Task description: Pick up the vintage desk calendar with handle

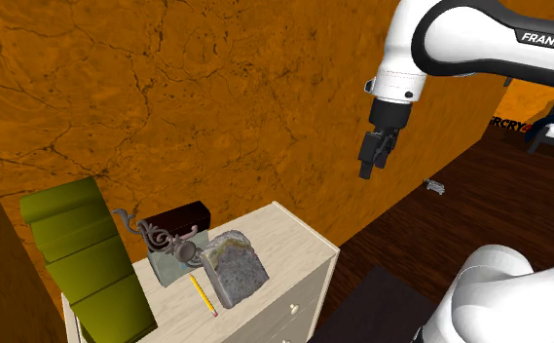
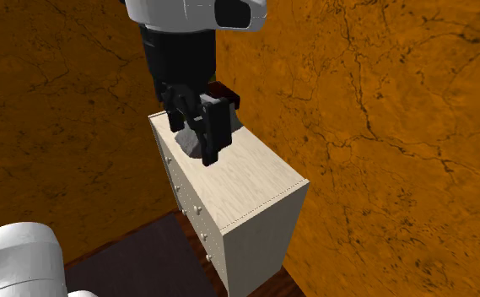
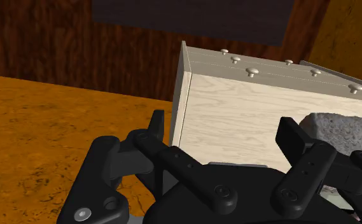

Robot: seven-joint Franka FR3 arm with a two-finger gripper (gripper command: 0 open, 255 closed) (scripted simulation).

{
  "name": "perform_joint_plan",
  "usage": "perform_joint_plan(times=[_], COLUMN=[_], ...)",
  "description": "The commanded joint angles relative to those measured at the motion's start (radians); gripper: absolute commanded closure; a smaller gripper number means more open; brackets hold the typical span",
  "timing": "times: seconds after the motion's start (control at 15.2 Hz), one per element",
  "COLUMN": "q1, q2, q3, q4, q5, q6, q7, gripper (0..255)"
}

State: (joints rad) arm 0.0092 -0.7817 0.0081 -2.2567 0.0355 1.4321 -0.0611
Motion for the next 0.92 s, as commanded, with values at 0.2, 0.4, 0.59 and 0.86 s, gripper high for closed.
perform_joint_plan(times=[0.2, 0.4, 0.59, 0.86], q1=[0.042, 0.082, 0.12, 0.166], q2=[0.102, 0.205, 0.307, 0.437], q3=[-0.013, -0.02, -0.022, -0.015], q4=[0.034, 0.078, 0.13, 0.209], q5=[-0.016, -0.026, -0.032, -0.036], q6=[0.073, 0.137, 0.192, 0.252], q7=[-0.108, -0.212, -0.313, -0.444], gripper=[0, 0, 0, 0])
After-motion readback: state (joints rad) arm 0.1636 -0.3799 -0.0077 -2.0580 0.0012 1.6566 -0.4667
